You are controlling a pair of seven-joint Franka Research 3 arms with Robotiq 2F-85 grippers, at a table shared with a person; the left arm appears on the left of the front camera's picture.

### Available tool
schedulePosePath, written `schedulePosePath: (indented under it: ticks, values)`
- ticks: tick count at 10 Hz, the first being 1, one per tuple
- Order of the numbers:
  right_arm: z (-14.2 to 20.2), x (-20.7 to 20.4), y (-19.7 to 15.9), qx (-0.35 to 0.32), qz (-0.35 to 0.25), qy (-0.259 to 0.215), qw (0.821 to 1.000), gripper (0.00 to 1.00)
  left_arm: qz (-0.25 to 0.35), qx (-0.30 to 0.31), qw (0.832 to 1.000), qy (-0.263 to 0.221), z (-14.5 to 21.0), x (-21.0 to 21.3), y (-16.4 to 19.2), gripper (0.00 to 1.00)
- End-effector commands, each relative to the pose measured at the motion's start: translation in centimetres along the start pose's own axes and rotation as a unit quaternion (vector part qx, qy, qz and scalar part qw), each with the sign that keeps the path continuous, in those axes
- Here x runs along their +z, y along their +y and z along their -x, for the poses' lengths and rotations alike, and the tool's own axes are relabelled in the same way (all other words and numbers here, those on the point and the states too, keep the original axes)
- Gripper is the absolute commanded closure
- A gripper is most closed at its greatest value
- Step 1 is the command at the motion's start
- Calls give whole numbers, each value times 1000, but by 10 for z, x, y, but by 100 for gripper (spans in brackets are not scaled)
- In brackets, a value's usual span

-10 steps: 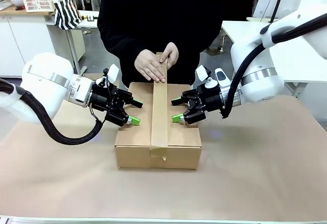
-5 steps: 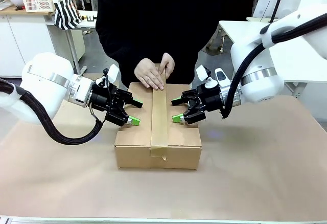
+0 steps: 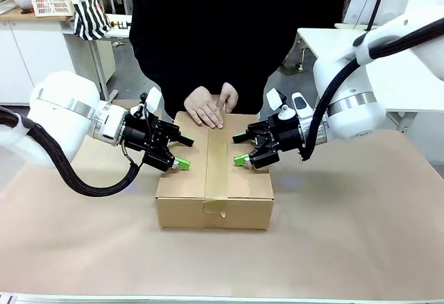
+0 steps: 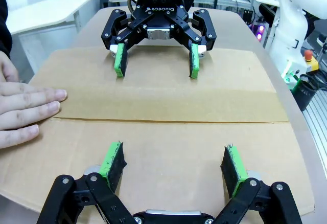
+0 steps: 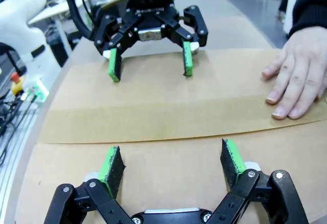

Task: Pack the gift set into the box.
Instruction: Press and hold the closed box until the human finishes sealing it.

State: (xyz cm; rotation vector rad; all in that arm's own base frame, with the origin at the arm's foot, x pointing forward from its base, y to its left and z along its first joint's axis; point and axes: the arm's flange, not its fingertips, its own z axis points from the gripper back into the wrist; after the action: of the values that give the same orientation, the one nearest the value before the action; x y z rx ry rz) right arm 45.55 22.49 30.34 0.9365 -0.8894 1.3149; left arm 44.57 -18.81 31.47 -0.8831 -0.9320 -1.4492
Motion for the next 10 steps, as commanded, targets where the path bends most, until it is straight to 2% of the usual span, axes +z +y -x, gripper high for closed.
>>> schedulePosePath:
  ticks: [1,10]
  values:
    - [4,0,1,-1,-1,-1,1000,0,0,1,1000,1,1,-1,-1,0]
    - [4,0,1,-1,-1,-1,1000,0,0,1,1000,1,1,-1,-1,0]
